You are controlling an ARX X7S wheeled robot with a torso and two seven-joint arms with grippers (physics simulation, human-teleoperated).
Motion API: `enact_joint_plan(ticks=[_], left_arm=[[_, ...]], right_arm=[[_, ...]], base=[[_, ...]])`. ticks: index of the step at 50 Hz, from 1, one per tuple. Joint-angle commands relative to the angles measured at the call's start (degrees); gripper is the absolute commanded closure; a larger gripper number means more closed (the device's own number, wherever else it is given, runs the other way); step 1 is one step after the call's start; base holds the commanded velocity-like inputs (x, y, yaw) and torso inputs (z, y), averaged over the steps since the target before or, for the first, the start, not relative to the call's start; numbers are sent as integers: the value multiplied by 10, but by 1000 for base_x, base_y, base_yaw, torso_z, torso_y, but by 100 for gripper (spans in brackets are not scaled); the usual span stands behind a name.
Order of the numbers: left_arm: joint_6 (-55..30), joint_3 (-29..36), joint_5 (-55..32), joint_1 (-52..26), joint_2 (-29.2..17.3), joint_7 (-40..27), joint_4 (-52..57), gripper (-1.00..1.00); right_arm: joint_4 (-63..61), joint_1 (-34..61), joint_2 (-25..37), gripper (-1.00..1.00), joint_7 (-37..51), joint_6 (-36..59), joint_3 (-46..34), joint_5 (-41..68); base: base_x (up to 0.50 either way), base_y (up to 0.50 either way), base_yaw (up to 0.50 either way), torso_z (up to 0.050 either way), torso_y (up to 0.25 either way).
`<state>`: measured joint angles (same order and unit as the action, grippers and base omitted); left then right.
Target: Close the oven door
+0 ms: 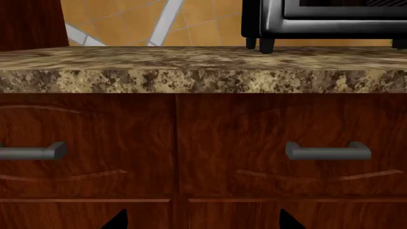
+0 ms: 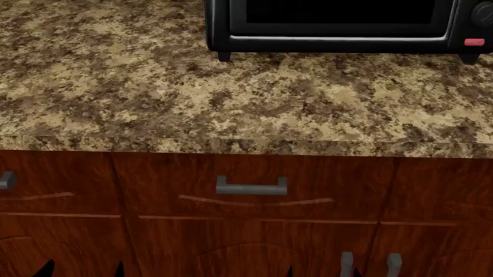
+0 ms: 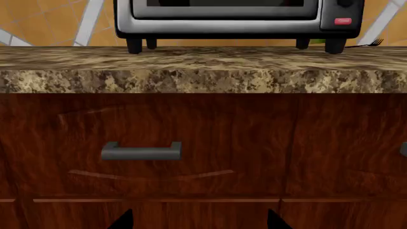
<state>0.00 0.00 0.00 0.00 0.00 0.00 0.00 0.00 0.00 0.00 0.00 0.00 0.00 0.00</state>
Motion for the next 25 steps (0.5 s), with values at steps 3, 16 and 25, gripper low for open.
enact_joint_plan(ticks=[3,16,25], left_arm=[[49,10,-10,-8,-9,-9,-57,-100],[53,40,7,-4,-28,-53,-37,-100],[51,50,-3,-8,-37,-59,-42,-100]], right_arm=[[-8,-2,9,-100,11,4,-11,9],[25,3,28,-100,46,-20,-39,12],[27,2,36,-100,52,-20,-50,24]], base=[[0,0,0,0,0],[-105,0,0,0,0],[-261,0,0,0,0]])
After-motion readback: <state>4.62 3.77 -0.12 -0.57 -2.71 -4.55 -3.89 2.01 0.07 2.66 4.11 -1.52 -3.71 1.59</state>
